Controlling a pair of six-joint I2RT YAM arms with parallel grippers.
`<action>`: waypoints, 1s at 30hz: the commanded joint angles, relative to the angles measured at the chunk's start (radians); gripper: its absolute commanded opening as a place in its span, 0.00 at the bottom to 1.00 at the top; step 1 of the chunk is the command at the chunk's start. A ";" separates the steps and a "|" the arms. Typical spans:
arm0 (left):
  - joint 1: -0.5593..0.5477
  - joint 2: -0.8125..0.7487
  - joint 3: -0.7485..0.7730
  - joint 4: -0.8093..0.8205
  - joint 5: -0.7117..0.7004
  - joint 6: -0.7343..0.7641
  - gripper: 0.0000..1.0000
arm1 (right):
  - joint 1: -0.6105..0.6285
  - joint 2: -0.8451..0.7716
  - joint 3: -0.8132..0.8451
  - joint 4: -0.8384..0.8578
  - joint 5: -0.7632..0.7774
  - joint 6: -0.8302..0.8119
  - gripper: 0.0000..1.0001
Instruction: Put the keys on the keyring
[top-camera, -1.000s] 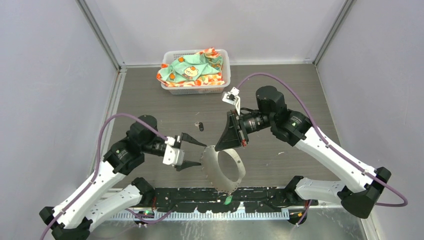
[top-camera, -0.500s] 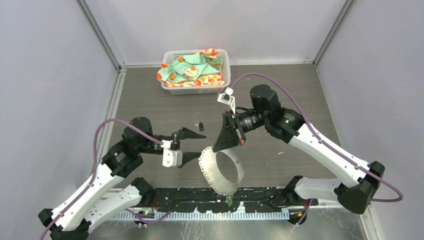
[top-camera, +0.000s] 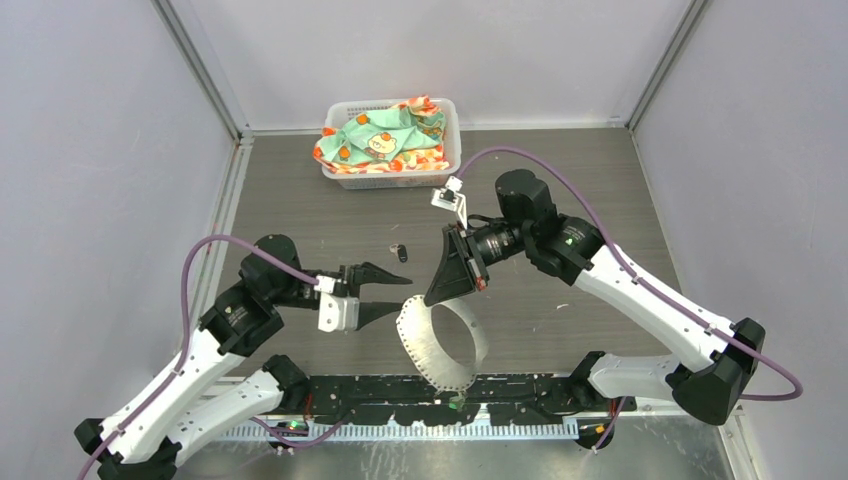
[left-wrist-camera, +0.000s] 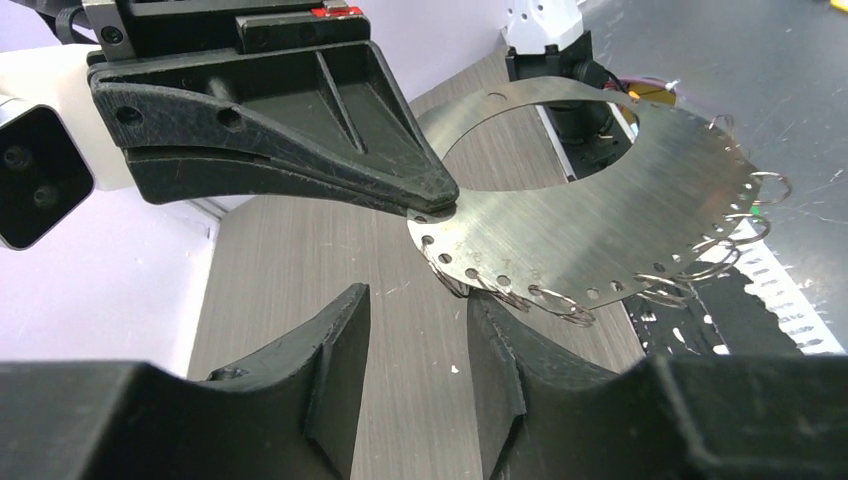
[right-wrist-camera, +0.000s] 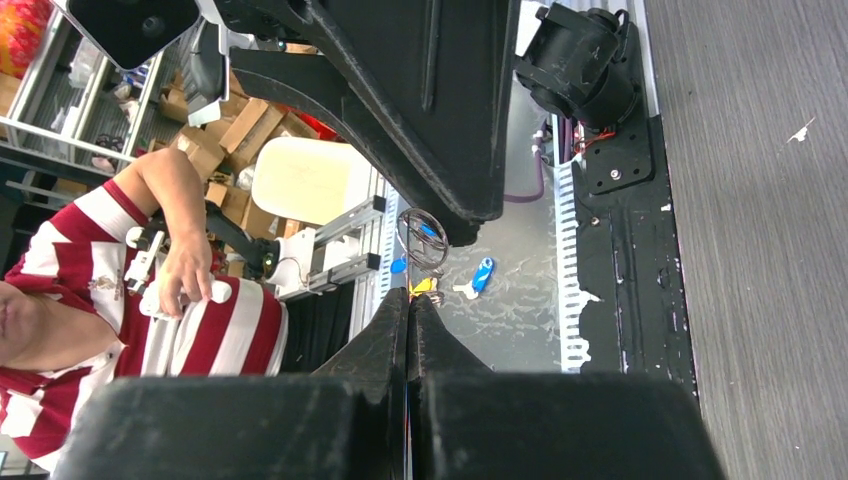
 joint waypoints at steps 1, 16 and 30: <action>-0.006 -0.017 0.051 0.027 0.042 -0.041 0.41 | 0.006 -0.004 0.015 -0.003 -0.016 -0.014 0.01; -0.007 -0.013 0.065 -0.014 0.060 -0.043 0.23 | 0.005 -0.004 0.016 -0.037 -0.010 -0.036 0.01; -0.016 0.006 0.073 -0.059 0.088 -0.016 0.20 | 0.010 0.001 0.026 -0.040 -0.014 -0.040 0.01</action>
